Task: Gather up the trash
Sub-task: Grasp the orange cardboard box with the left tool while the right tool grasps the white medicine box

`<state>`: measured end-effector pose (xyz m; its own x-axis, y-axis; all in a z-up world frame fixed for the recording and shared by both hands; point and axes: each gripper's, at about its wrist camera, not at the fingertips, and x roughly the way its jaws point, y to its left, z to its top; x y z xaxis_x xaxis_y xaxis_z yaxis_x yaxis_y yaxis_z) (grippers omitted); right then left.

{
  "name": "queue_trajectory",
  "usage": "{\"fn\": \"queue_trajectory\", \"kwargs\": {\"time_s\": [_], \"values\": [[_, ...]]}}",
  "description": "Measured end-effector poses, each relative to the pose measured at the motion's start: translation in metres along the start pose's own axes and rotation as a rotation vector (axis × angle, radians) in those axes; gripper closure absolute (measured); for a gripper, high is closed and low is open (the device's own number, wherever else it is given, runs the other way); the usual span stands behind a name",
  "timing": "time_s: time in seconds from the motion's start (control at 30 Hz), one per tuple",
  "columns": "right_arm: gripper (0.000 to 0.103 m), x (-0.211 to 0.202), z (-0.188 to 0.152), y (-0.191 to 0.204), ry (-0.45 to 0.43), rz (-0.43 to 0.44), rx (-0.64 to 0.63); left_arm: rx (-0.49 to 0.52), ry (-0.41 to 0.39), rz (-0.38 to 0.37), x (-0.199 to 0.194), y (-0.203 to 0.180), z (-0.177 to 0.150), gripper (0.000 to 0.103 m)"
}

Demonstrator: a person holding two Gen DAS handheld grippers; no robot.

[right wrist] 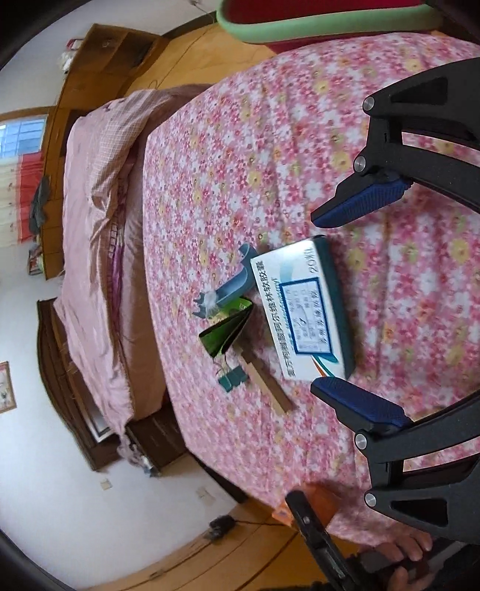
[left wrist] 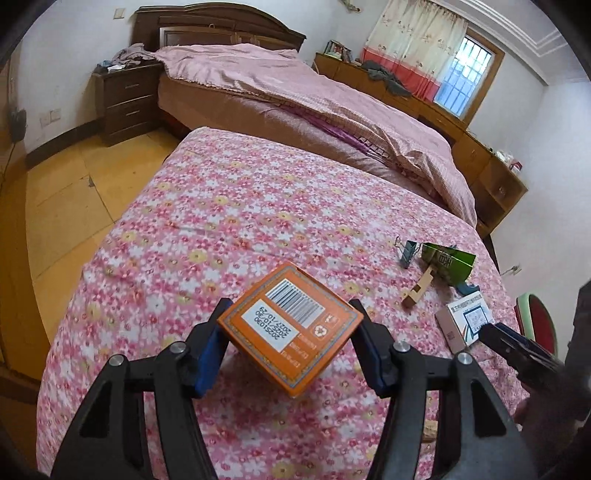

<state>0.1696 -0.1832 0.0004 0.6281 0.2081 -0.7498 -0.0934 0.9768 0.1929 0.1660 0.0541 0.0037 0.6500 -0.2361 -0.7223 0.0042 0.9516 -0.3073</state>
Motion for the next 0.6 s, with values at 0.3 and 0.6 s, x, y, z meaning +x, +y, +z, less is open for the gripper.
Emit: {"fn": "queue_trajectory", "kwargs": {"time_s": [0.3,0.6], "values": [[0.012,0.024,0.007,0.000,0.024,0.027,-0.028,-0.009,0.007,-0.009,0.002,0.001,-0.001,0.041],[0.032,0.015,0.002,0.007,-0.009,0.021,0.013,-0.009,0.007,-0.021,0.000,-0.001,-0.005,0.041]]}}
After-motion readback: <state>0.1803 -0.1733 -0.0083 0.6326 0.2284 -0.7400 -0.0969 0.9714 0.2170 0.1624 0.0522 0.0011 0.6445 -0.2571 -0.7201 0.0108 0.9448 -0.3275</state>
